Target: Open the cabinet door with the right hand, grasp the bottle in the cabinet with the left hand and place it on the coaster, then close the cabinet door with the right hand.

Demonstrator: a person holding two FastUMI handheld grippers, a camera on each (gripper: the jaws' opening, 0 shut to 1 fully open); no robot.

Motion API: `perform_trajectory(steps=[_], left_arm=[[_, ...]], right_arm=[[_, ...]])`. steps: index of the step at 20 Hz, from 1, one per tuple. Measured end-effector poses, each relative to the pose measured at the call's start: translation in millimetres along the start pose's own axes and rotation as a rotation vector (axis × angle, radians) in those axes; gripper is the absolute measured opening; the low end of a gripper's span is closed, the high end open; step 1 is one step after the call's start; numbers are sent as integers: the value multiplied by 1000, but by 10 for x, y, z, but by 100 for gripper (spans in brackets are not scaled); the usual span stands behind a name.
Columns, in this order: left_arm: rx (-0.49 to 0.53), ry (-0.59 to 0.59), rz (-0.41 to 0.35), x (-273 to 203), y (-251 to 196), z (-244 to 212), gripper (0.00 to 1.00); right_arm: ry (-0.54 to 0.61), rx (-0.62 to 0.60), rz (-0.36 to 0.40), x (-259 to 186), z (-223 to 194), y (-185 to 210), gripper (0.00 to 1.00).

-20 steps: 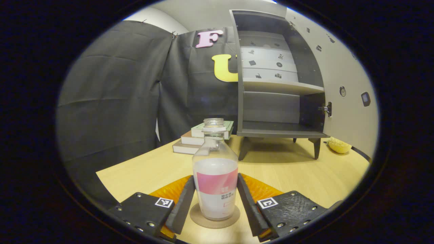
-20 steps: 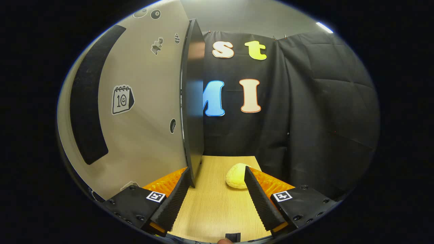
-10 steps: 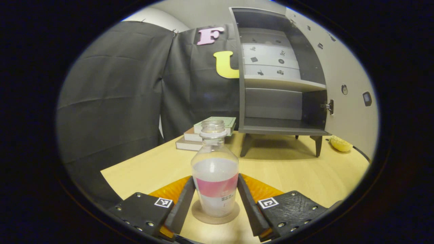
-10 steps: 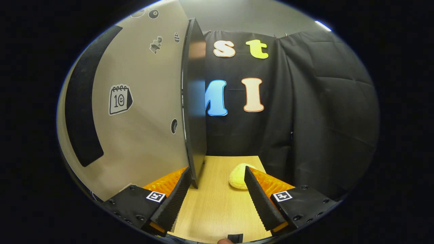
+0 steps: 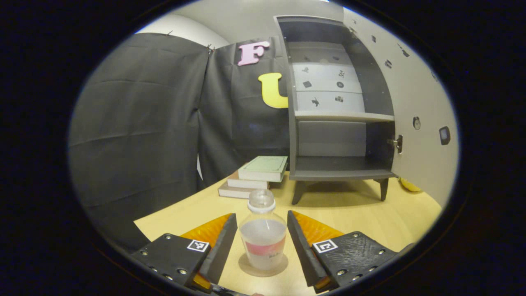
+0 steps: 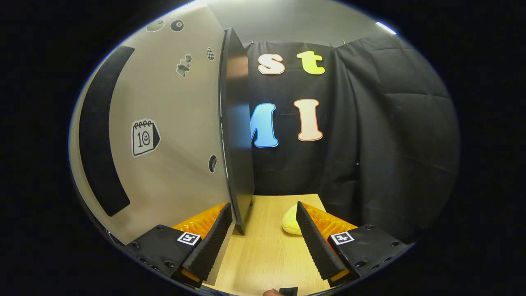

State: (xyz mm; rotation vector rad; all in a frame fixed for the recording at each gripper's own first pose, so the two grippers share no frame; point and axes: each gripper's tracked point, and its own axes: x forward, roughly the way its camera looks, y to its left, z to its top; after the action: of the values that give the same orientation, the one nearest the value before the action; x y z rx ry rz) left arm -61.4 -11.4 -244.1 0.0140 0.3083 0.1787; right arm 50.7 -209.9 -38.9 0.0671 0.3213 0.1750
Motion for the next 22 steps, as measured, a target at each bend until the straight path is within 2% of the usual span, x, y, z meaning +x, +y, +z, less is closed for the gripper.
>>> perform_trajectory(steps=[3, 4, 5, 7, 11, 12, 13, 14, 15, 16, 17, 18, 19, 21, 22], left_arm=[[3, -22, 11, -88, 40, 293, 73], [6, -30, 15, -131, 52, 416, 76], [9, -45, 20, -198, 73, 562, 76], [-1, -91, 26, -326, 119, 890, 73], [2, -146, 6, -385, 109, 1342, 73], [0, -154, 0, -378, 104, 1418, 73], [-5, -157, -8, -371, 91, 1473, 73], [-14, -163, -22, -349, 66, 1519, 73], [-20, -163, -39, -340, 35, 1549, 74], [-20, -162, -59, -310, 0, 1572, 73], [-10, -161, -75, -295, -18, 1590, 73], [4, -166, -89, -272, -23, 1615, 74], [17, -171, -106, -245, -23, 1648, 73], [31, -183, -135, -214, -6, 1690, 76], [29, -187, -145, -191, 19, 1718, 73]], right_arm=[[-16, 22, 27, 13, 86, 25, 95], [-27, 28, 43, 21, 148, 57, 99], [-42, 32, 54, 20, 217, 64, 95], [-82, 44, 64, 1, 391, 68, 95], [-122, 22, 80, -122, 711, 115, 94], [-127, 7, 83, -162, 786, 137, 99], [-130, -8, 92, -189, 844, 190, 99], [-132, -21, 104, -221, 885, 250, 94], [-133, -34, 110, -259, 917, 313, 94], [-140, -58, 81, -292, 953, 304, 99], [-148, -80, 52, -322, 976, 273, 91], [-151, -89, 27, -343, 994, 265, 96], [-150, -81, 5, -348, 973, 268, 91], [-147, -47, -24, -362, 949, 279, 90], [-149, -42, -43, -383, 961, 286, 95]])
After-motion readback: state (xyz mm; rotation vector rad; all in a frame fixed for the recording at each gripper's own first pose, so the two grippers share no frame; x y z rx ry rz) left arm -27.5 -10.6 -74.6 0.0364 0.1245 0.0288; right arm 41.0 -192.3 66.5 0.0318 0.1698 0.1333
